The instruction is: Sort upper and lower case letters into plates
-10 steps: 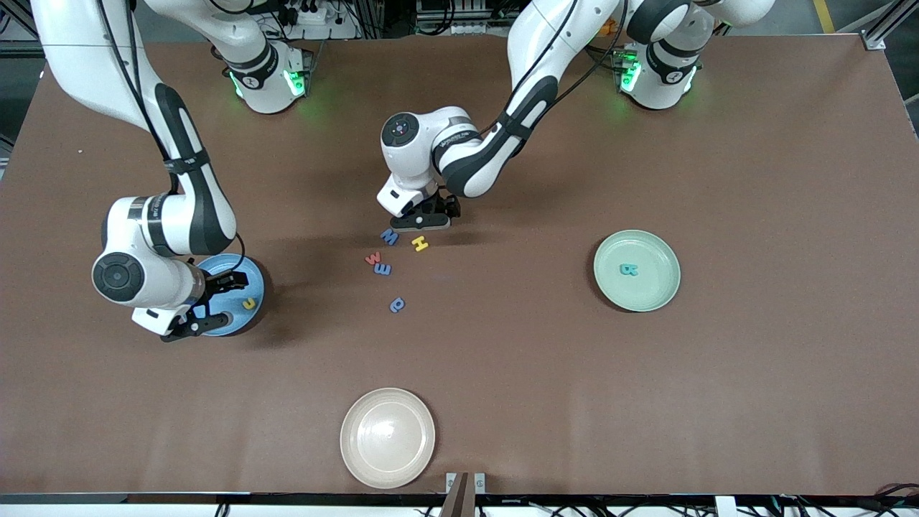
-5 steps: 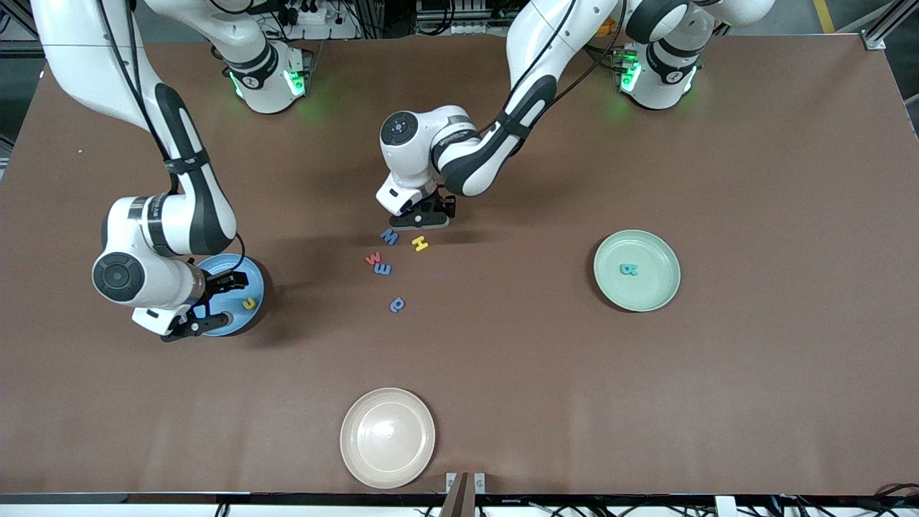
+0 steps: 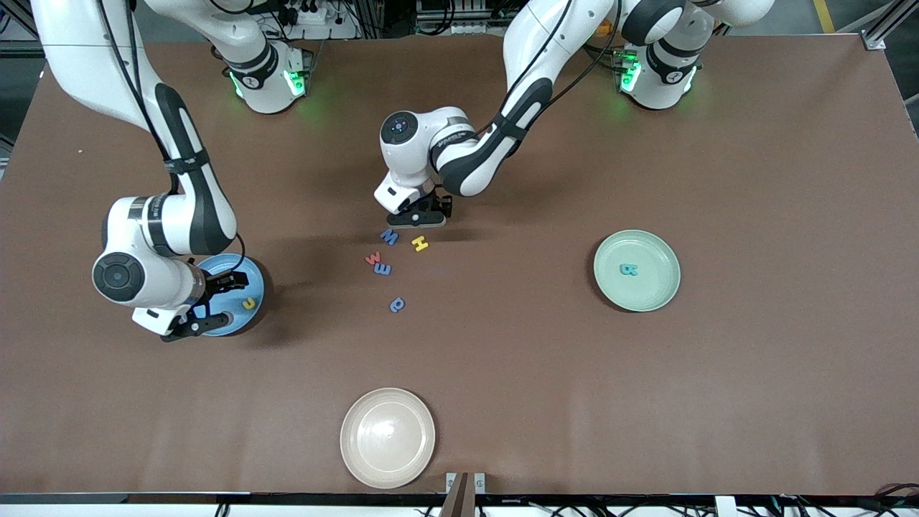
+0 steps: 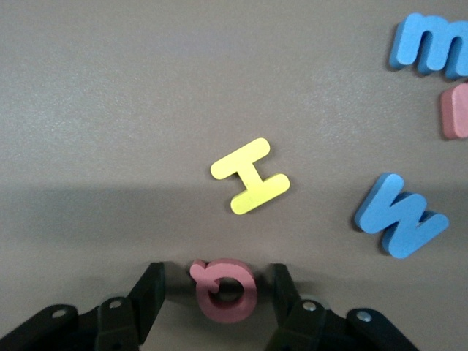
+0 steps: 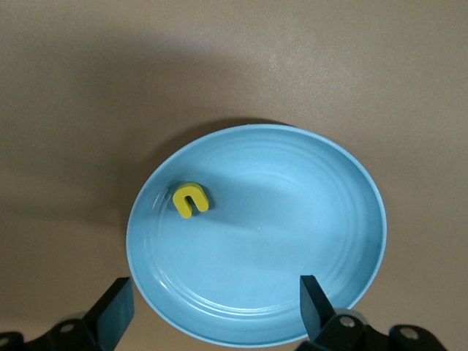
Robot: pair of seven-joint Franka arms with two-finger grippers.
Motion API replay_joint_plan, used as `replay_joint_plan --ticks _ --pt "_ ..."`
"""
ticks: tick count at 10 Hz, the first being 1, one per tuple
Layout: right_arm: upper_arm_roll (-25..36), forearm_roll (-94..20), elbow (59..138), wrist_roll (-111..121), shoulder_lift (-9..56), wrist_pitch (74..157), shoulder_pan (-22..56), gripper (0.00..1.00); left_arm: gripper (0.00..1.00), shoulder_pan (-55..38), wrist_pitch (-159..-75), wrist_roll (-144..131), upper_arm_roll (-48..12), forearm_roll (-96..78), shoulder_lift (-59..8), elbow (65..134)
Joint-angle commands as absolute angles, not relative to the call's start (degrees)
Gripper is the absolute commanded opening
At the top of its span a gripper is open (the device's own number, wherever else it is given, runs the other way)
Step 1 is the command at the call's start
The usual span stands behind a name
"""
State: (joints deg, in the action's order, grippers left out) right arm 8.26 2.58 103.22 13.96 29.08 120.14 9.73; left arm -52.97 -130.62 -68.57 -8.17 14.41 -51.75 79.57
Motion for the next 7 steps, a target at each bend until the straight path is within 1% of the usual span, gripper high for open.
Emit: replay_joint_plan --ticks 1,2,4,5,7 --pt "7.91 1.85 102.83 13.27 29.36 120.23 9.67 1.00 0.50 -53.53 -131.04 -69.35 -7.73 13.45 -52.21 79.01" --pt "7.91 1.85 102.83 13.27 29.36 120.23 9.67 1.00 0.36 -53.53 -131.04 -69.26 -7.73 13.45 -52.21 79.01" --pt "7.91 1.85 102.83 13.27 29.36 120.15 9.84 1.00 0.25 -53.53 -131.04 -69.35 -7.73 13.36 -52.21 79.01" --pt "7.82 1.67 102.83 13.01 29.36 120.23 10.71 1.00 0.23 -53.44 -131.04 -69.26 -7.73 13.36 -52.21 79.10" --pt "7.82 0.10 102.83 7.24 30.05 121.28 14.92 1.00 0.23 -53.26 -130.87 -68.91 -7.73 13.36 -51.60 79.10"
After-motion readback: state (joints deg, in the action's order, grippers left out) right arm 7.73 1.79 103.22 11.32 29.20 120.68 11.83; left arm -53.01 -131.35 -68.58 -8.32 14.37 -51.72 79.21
